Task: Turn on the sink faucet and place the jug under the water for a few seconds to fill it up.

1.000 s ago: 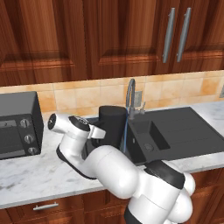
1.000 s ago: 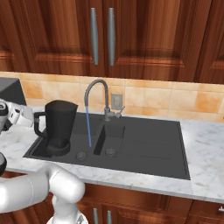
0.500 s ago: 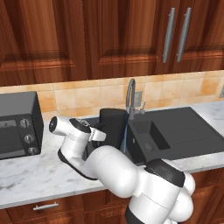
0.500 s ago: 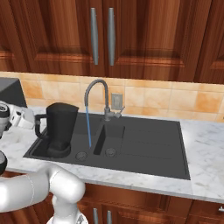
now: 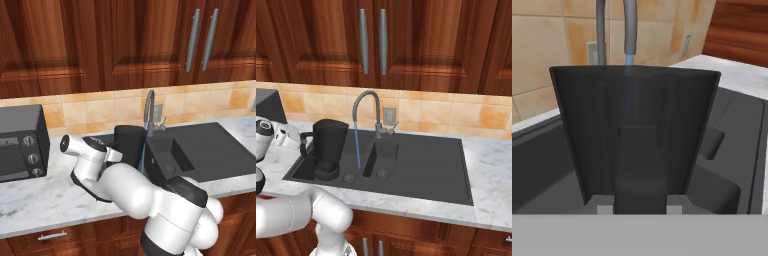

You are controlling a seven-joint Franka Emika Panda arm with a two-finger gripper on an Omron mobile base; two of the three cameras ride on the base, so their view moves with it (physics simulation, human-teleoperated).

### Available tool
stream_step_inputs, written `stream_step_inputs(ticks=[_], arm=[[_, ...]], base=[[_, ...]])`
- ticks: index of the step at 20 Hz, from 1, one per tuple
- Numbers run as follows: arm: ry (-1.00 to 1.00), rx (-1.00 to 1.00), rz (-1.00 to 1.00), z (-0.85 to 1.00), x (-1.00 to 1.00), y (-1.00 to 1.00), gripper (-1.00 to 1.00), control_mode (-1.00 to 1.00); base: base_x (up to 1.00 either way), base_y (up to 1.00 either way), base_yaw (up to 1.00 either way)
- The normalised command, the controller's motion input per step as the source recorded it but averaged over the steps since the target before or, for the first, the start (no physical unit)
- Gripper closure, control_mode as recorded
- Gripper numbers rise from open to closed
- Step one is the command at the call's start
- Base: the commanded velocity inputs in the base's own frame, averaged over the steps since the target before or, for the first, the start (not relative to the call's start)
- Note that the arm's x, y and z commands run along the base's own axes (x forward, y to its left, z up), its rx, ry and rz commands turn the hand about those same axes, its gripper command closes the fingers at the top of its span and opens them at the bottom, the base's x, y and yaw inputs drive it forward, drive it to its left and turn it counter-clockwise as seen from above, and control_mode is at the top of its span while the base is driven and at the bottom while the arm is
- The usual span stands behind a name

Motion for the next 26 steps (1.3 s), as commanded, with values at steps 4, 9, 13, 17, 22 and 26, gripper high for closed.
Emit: stream_step_inputs(ticks=[4, 9, 13, 17, 22, 26], arm=[[0.00, 0.00, 0.00, -0.03, 0.18, 0.00, 1.00, -1.00], [-0.03, 0.00, 0.00, 0.00, 0.04, 0.00, 1.00, -1.00], [-0.03, 0.01, 0.00, -0.13, 0.00, -0.13, 1.00, -1.00], [-0.02, 0.02, -0.02, -0.21, 0.17, -0.32, 1.00, -1.00], [0.00, 0.03, -0.01, -0.10, 0.41, -0.20, 1.00, -1.00], [0.00, 0.02, 0.00, -0.07, 0.36, -0.08, 1.00, -1.00]], base=[[0.00, 0.00, 0.00], [0.00, 0.00, 0.00], [0.00, 0.00, 0.00], [0.00, 0.00, 0.00], [0.00, 0.00, 0.00], [0.00, 0.00, 0.00]])
